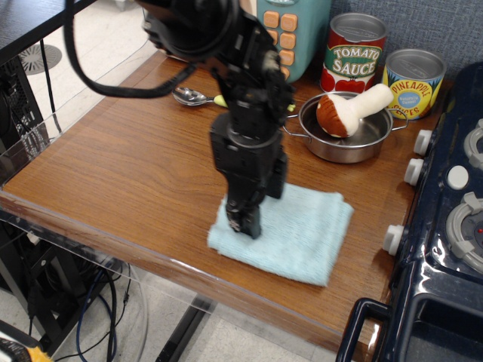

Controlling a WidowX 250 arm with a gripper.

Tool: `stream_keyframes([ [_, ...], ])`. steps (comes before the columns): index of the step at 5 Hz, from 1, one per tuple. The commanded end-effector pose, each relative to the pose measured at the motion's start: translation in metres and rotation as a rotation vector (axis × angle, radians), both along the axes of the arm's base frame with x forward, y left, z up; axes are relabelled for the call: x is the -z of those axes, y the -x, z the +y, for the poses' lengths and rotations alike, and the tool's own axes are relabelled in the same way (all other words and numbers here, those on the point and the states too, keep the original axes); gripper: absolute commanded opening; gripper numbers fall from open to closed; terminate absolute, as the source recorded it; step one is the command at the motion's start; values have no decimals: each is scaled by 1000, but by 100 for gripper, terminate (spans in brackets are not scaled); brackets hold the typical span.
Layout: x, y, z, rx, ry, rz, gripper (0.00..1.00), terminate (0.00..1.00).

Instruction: Move the blue cloth to the front right corner of the table.

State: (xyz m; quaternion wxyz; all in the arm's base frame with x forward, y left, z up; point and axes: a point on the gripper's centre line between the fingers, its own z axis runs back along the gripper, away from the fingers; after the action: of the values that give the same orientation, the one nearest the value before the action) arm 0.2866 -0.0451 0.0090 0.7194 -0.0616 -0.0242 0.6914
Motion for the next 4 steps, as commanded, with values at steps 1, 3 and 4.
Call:
stream_keyframes([
  [1,-11,13,-25,103,15,-12,100,0],
  [3,-31,9,-22,98,15,-59,100,0],
  [4,-58,5,-22,83,47,-122,100,0],
])
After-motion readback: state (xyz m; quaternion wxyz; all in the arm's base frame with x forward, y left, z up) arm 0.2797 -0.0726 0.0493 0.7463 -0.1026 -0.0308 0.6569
